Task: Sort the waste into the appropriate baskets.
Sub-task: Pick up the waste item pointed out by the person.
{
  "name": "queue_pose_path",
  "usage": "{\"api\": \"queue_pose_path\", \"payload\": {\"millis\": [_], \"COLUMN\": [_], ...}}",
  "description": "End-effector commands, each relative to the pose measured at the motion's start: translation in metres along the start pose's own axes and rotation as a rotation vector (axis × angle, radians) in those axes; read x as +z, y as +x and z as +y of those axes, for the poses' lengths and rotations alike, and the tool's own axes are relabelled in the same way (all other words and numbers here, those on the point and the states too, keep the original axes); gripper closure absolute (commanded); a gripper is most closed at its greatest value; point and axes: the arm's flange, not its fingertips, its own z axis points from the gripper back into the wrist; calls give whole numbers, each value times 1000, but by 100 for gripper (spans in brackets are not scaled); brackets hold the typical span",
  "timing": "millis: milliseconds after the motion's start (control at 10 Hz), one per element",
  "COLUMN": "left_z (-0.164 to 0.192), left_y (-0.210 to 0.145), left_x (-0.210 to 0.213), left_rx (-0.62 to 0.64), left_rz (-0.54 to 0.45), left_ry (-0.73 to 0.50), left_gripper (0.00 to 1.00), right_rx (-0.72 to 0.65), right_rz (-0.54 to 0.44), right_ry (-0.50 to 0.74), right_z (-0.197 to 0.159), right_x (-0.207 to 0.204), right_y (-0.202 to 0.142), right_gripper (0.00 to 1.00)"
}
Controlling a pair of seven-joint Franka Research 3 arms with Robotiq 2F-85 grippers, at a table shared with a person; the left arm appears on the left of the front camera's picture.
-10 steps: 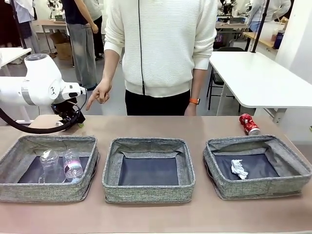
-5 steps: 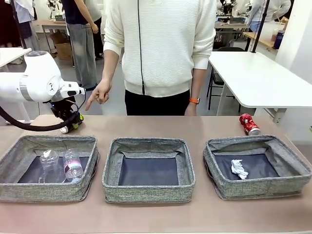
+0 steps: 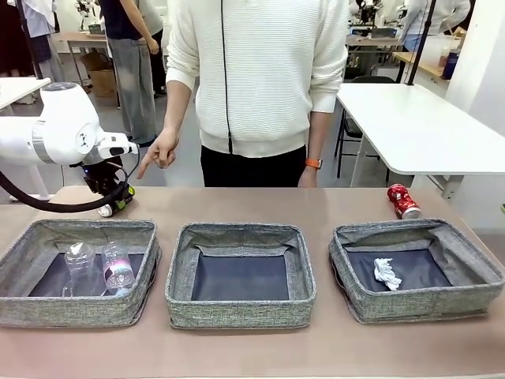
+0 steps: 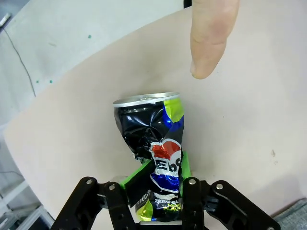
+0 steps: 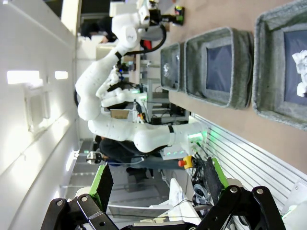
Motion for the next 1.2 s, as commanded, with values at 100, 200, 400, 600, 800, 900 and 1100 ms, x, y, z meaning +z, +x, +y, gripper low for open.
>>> {"api": "queue_pose_path", "payload": {"millis": [100,200,400,600,800,900,1100], "left_z": [1,1,2,2,3,3,-1], "left_y": [-2,-3,-3,-2,-3,-4,-17], "left_x": [-2,-2,-2,-2,-2,0,21], "left_rx": [23,21,24,23,25,24,43], "left_rz": [16,16,20,21,18,14,-4], "left_ry": [1,2,1,2,3,4,42], "left_gripper": [100,100,100,100,100,100,100], "right_rx": [18,18,18,18,18,18,18], "right_rz": [0,0,0,0,0,0,0], "right_ry": [20,20,20,20,20,20,20], "right_z": [2,2,2,2,2,2,2], "right_x": [3,3,3,3,3,3,3], "right_y": [1,1,1,1,1,1,1], "right_gripper": [0,0,0,0,0,0,0]}}
